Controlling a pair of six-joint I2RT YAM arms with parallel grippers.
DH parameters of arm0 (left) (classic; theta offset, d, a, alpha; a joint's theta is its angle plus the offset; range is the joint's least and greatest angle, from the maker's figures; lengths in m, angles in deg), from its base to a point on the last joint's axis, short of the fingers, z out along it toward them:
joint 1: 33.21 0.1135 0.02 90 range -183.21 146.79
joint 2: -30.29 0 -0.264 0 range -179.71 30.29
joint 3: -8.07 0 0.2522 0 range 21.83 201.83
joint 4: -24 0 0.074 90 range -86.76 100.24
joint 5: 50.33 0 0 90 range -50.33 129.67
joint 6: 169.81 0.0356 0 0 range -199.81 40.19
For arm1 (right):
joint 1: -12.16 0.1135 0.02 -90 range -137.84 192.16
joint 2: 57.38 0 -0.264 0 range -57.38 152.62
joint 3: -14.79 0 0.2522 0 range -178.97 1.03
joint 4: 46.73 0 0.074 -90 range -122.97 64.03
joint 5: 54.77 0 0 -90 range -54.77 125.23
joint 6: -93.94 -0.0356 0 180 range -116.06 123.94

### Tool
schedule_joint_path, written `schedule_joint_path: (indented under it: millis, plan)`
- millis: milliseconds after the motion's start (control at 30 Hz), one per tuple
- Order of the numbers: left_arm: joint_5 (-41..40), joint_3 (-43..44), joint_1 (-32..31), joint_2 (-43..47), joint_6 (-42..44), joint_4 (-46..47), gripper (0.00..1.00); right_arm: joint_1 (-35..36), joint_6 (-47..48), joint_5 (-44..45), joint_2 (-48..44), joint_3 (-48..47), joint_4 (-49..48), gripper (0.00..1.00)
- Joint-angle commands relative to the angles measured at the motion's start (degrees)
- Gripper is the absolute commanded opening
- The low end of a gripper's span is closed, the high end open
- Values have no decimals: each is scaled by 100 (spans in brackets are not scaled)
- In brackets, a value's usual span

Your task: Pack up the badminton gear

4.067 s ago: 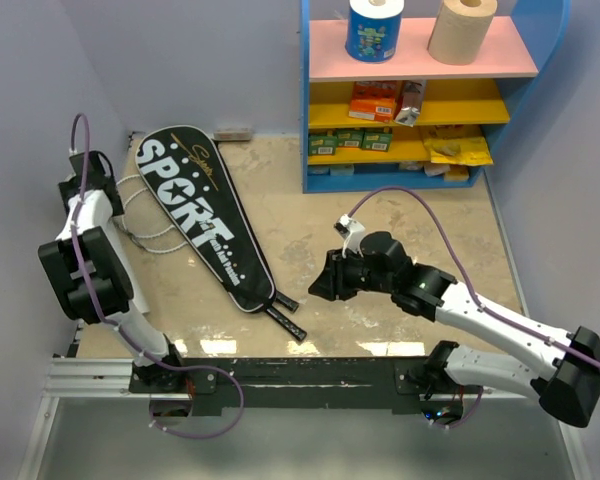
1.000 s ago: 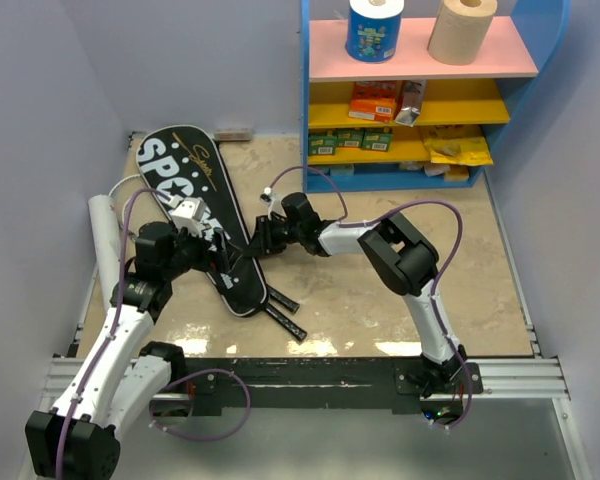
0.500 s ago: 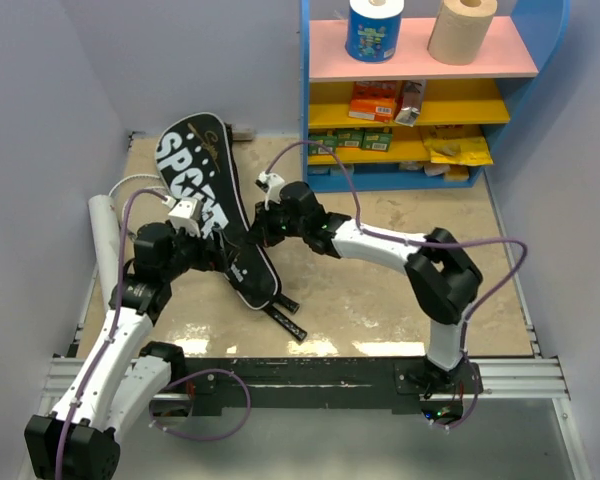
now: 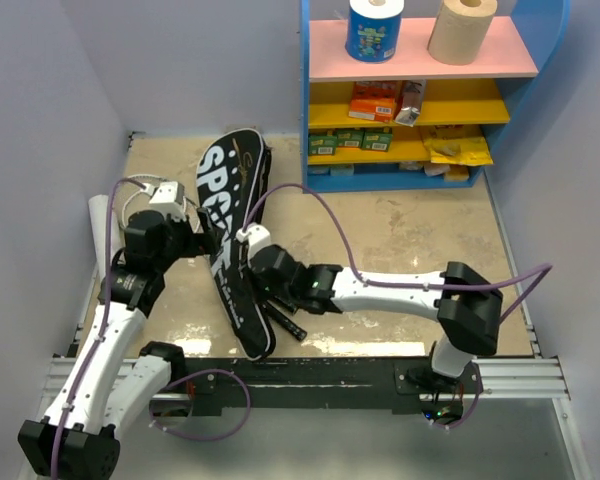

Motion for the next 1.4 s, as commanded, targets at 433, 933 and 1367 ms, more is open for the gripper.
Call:
schedule_joint_path:
  millis: [433,933,1367]
  plan:
    - [181,500,-24,-1338,162,-330,100,1043,-2474,1848,610,-579,-279,0]
    - [691,377,-410,-1821,408,144,100,1052,-2210,1752,864,-825,-200,0]
    - [-73,333,-815,-2490,839,109,100,1052,-2113,1778,856,-843,11,0]
